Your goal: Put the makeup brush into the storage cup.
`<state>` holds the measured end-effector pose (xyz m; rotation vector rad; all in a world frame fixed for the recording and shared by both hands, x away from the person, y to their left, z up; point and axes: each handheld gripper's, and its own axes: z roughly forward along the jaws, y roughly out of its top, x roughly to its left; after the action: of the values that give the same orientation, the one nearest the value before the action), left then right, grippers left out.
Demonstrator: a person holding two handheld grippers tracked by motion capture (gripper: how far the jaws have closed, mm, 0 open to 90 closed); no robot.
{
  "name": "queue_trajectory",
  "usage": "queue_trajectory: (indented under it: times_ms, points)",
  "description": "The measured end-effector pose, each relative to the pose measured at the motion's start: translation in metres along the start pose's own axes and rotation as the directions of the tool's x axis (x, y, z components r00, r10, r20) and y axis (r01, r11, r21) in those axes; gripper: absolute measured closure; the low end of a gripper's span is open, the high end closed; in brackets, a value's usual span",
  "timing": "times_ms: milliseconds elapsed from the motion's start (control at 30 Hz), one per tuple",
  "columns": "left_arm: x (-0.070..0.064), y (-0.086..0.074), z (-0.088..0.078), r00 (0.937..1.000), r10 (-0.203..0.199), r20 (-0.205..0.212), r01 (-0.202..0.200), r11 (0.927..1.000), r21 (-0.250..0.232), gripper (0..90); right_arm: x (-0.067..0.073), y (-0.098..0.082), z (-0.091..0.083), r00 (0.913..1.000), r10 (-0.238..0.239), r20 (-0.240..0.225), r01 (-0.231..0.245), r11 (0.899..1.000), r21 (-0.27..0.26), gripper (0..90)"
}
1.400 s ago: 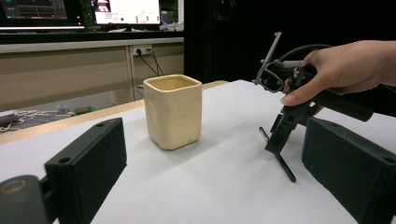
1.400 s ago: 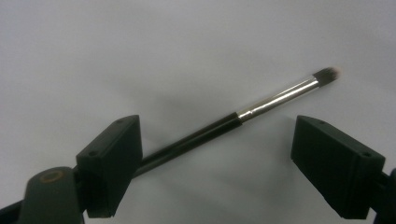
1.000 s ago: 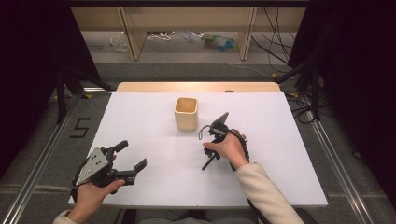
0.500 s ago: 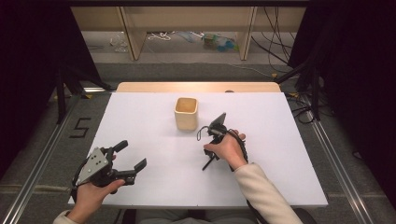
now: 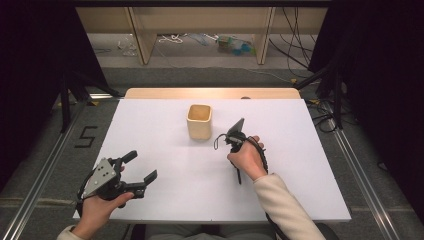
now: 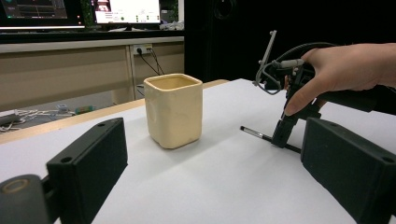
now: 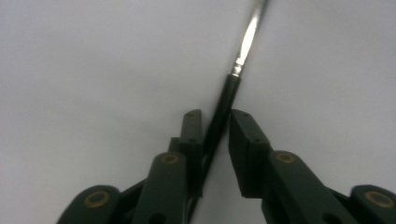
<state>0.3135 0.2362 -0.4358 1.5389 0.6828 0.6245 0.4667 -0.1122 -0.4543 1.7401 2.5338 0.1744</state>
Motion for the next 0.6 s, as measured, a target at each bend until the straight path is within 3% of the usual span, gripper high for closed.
queue_trajectory:
  times_ms: [133,333,600]
  points:
    - [-0.0001,-0.0001,0.0001,1.0,0.001,-0.001,-0.001,1.0,0.002,6.9,-0.0037,0.0007,-0.0005,0.9996,-0.027,-0.006,0.027,1.0,0.012,83.5]
    - [0.0,0.0,0.0,1.0,0.003,-0.001,-0.003,1.0,0.002,6.9,-0.003,0.0011,-0.0003,0.9987,-0.05,0.005,0.05,0.999,0.014,83.9]
    - [-0.0002,-0.0002,0.0001,1.0,0.003,-0.002,-0.003,1.0,0.004,6.9,-0.0066,0.0012,-0.0002,0.9991,-0.034,-0.024,0.034,0.999,0.011,84.1]
